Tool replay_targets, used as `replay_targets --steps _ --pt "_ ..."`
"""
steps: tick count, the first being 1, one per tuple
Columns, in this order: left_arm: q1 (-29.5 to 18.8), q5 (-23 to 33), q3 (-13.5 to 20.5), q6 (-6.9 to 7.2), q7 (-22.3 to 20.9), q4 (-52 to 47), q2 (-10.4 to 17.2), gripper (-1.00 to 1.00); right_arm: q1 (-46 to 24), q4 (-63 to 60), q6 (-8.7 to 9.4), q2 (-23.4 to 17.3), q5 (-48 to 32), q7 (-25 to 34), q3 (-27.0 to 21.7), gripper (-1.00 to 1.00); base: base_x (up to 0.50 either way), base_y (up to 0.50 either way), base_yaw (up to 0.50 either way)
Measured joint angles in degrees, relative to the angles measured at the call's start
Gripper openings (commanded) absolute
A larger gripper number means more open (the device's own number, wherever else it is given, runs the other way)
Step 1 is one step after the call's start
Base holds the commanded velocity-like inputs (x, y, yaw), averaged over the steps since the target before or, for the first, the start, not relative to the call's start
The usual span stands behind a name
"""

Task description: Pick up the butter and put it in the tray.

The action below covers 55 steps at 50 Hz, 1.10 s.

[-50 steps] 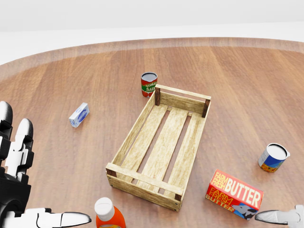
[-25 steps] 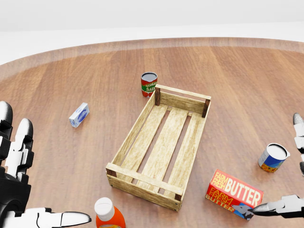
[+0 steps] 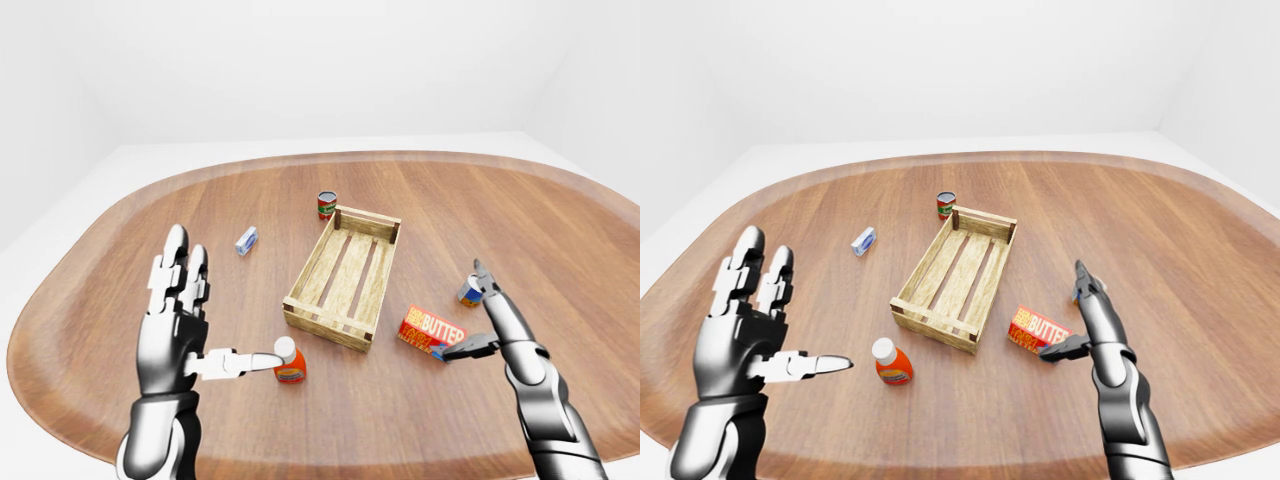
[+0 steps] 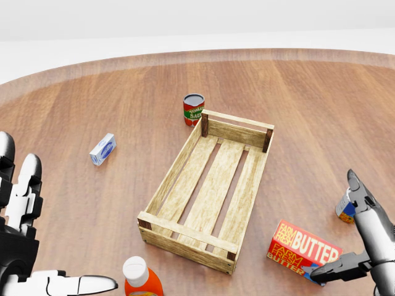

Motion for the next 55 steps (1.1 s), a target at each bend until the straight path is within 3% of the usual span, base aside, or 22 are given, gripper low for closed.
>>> replay_targets --steps 25,55 --pt "-0.28 -0.29 0.52 0.0 -0.11 -0.57 0.01 1.0 -7.67 12.61 0.66 -1.13 -0.37 -1.25 5.54 1.0 0.0 0.0 0.0" --pt "-0.71 -0.26 0.68 0.0 0.19 0.03 0.05 1.0 -13.48 28.02 -1.86 -1.93 -0.59 -3.7 9.17 1.0 0.0 0.0 0.0"
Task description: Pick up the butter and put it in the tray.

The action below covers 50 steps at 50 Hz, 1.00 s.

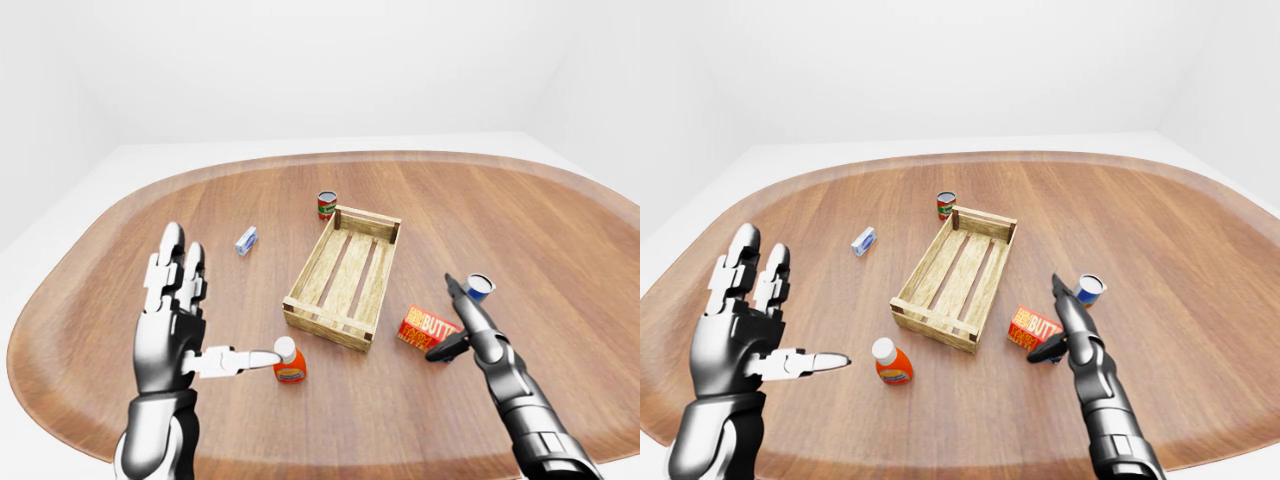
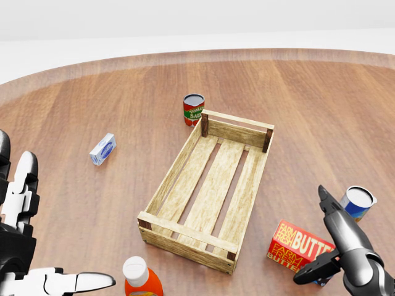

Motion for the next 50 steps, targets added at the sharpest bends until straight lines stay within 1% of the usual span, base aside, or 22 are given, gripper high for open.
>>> replay_targets --steps 6,17,29,37,50 --pt "-0.05 -0.02 0.03 0.0 0.04 0.06 0.02 1.0 -1.03 2.55 -0.36 0.0 0.01 -0.1 0.68 1.0 0.0 0.0 0.0" --pt "-0.03 -0.08 0.07 0.0 0.04 -0.17 0.03 1.0 -2.56 5.44 -0.35 0.05 -0.05 -0.04 1.48 1.0 0.0 0.0 0.0" --pt "0.09 -0.04 0.01 0.0 0.0 -0.43 0.0 1.0 -4.05 9.32 -1.23 -0.2 0.44 0.06 2.01 1.0 0.0 0.0 0.0" --pt "0.11 0.0 -0.03 0.0 -0.04 -0.45 -0.01 1.0 -4.69 12.22 -2.27 -0.22 0.66 -0.04 2.49 1.0 0.0 0.0 0.0" --pt "0.08 0.04 -0.11 0.0 -0.02 -0.31 -0.01 1.0 -5.39 14.99 -2.77 -0.26 0.12 0.08 3.23 1.0 0.0 0.0 0.0"
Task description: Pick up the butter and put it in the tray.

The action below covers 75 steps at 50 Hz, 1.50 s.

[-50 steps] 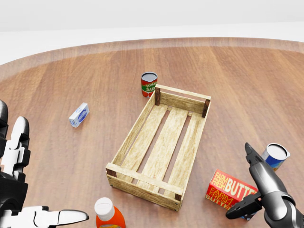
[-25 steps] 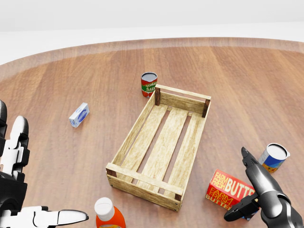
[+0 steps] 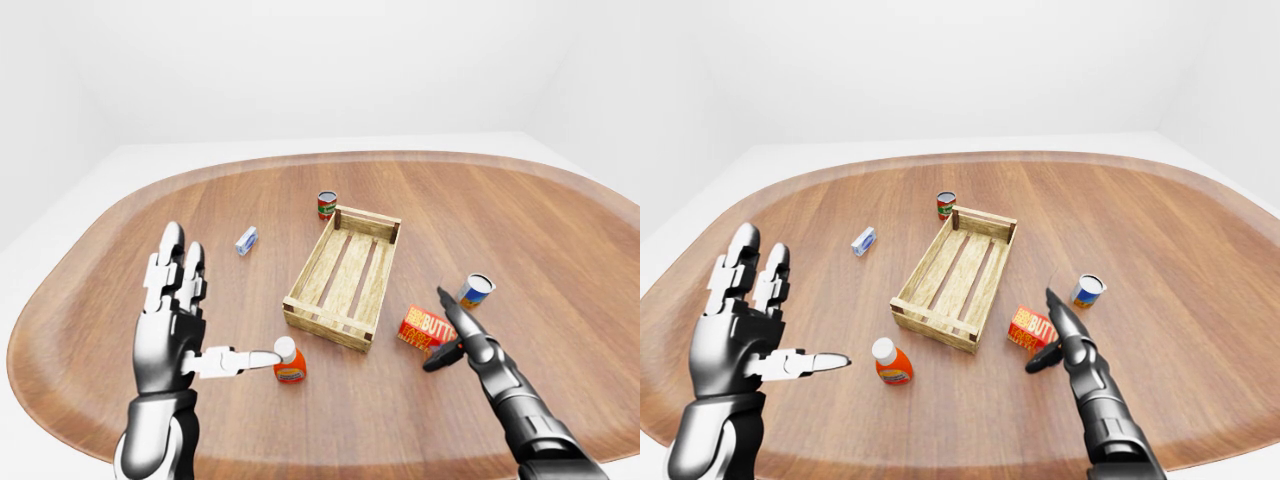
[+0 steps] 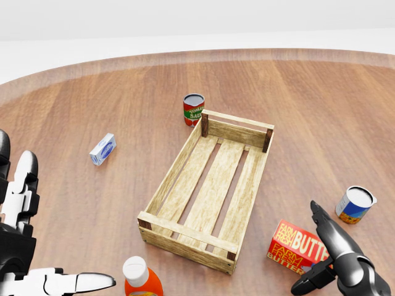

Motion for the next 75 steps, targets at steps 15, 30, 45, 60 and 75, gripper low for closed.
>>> replay_targets --steps 15,30,45,60,75 --pt "0.17 0.14 -0.24 0.0 0.11 0.03 -0.04 1.0 -0.97 2.08 -0.9 -0.2 -0.57 -0.35 0.26 1.0 0.0 0.0 0.0" --pt "0.41 0.45 -0.73 0.0 0.22 0.3 -0.08 1.0 -1.7 3.5 -1.23 -0.29 -1.08 -0.83 0.71 1.0 0.0 0.0 0.0" --pt "0.58 0.62 -1.08 0.0 0.26 0.42 -0.08 1.0 -2.77 4.83 -0.3 -0.27 -2.26 -1.23 1.6 1.0 0.0 0.0 0.0" --pt "0.73 0.53 -1.07 0.0 0.14 0.12 -0.06 1.0 -3.5 5.97 3.23 -0.01 -5.82 -3.32 2.8 1.0 0.0 0.0 0.0" --pt "0.83 0.43 -0.92 0.0 0.04 -0.23 -0.11 1.0 -4.37 8.15 5.3 0.42 -9.1 -4.79 3.4 1.0 0.0 0.0 0.0"
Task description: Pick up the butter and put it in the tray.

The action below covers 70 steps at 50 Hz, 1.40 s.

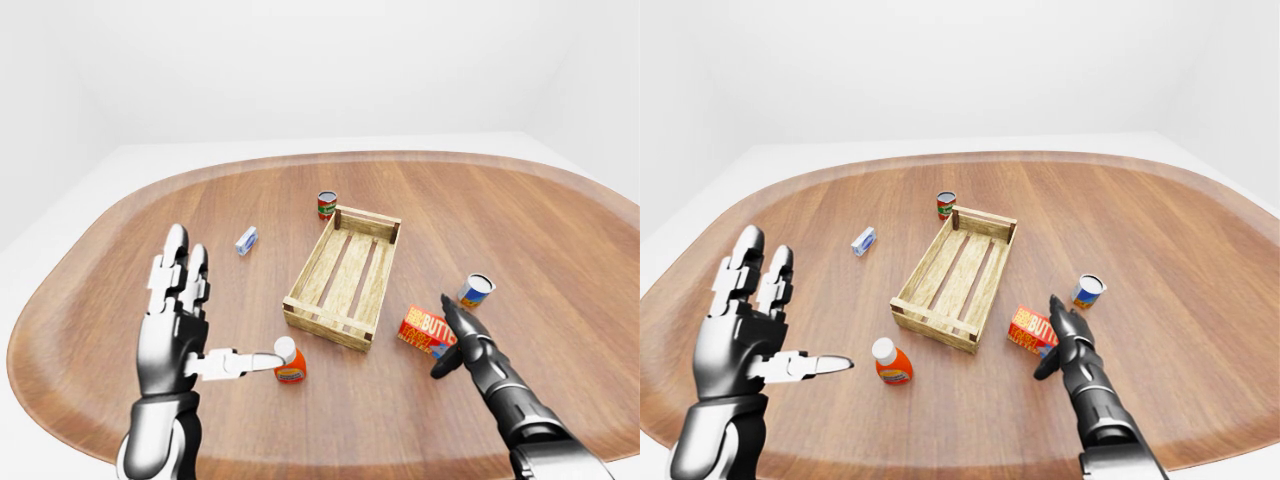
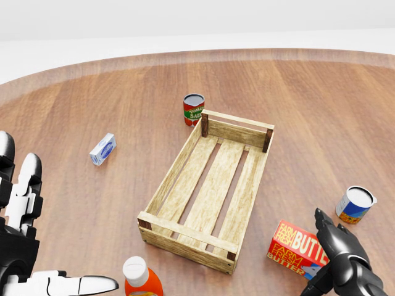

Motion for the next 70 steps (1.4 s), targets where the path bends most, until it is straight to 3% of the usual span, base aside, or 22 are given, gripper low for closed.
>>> replay_targets --steps 3,4,5,6,7,40,70 --pt "0.01 0.0 -0.01 0.0 0.01 -0.07 0.0 1.0 -0.13 0.28 0.0 0.06 -0.51 -0.2 0.02 1.0 0.0 0.0 0.0" --pt "0.02 0.0 -0.02 0.0 0.01 -0.08 -0.01 1.0 -0.18 0.4 0.0 0.09 -0.6 -0.29 0.01 0.84 0.0 0.0 0.0" --pt "0.03 0.01 -0.03 0.0 0.01 -0.09 -0.01 1.0 -0.26 0.47 0.0 0.06 -0.81 -0.45 -0.05 -0.29 0.0 0.0 0.0" --pt "0.04 0.02 -0.04 0.0 0.02 -0.09 -0.02 1.0 -0.37 0.5 0.0 0.02 -1.05 -0.63 -0.13 -0.89 0.0 0.0 0.0" --pt "0.04 0.03 -0.06 0.0 0.03 -0.05 -0.02 1.0 -0.49 0.54 0.0 -0.03 -1.22 -0.82 -0.19 -1.0 0.0 0.0 0.0" --pt "0.22 0.27 -0.46 0.0 0.15 0.12 -0.03 1.0 0.42 1.13 0.0 -0.32 1.57 0.65 -0.2 -1.0 0.0 0.0 0.0" --pt "0.16 0.0 -0.05 0.0 -0.01 -0.3 -0.01 1.0 2.88 -31.49 0.0 -2.39 -2.3 13.38 -4.6 -1.0 0.0 0.0 0.0"
